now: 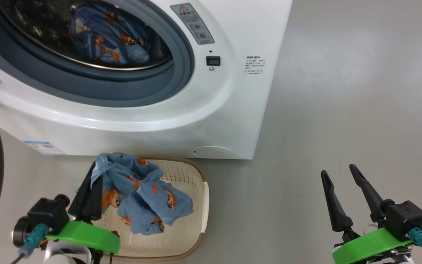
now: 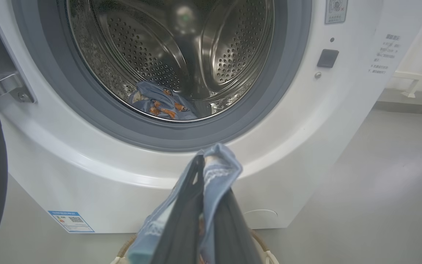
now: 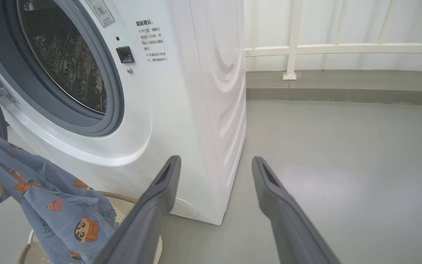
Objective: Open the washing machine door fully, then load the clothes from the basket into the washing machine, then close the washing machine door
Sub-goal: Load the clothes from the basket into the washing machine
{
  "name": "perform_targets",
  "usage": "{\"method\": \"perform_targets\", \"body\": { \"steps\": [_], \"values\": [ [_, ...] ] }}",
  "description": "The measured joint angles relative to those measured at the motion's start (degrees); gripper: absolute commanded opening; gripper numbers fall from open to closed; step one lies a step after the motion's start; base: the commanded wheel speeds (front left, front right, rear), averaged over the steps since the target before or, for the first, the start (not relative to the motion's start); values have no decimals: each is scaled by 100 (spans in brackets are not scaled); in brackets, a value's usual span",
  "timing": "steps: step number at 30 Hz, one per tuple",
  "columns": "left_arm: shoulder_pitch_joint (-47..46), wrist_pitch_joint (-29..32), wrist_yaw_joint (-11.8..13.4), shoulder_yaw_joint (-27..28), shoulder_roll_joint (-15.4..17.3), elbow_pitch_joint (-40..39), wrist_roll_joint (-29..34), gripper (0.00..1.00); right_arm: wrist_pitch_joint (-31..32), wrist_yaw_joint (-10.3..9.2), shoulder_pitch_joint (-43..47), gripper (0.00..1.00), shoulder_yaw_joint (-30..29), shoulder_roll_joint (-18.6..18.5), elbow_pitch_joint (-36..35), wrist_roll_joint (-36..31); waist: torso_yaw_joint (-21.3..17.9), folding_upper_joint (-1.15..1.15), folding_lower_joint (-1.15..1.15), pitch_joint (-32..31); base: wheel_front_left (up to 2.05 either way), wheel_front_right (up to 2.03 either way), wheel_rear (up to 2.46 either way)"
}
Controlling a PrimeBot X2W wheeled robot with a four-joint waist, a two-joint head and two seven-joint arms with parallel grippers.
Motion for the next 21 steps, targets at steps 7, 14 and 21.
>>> {"method": "perform_targets", "body": {
  "steps": [7,14,21],
  "values": [
    [295,0,-24,109,-113,-252,78,0,-7,0,16,100,3,11,57,41,9,0,0,-206,0,0,0],
    [492,0,-46,177,-147,-347,63,0,-38,0,135,100,9,24,118,56,-4,0,0,-345,0,0,0],
    [589,0,-54,192,-171,-423,-64,0,-58,0,163,100,23,35,168,97,-30,0,0,-490,0,0,0]
  ]
}}
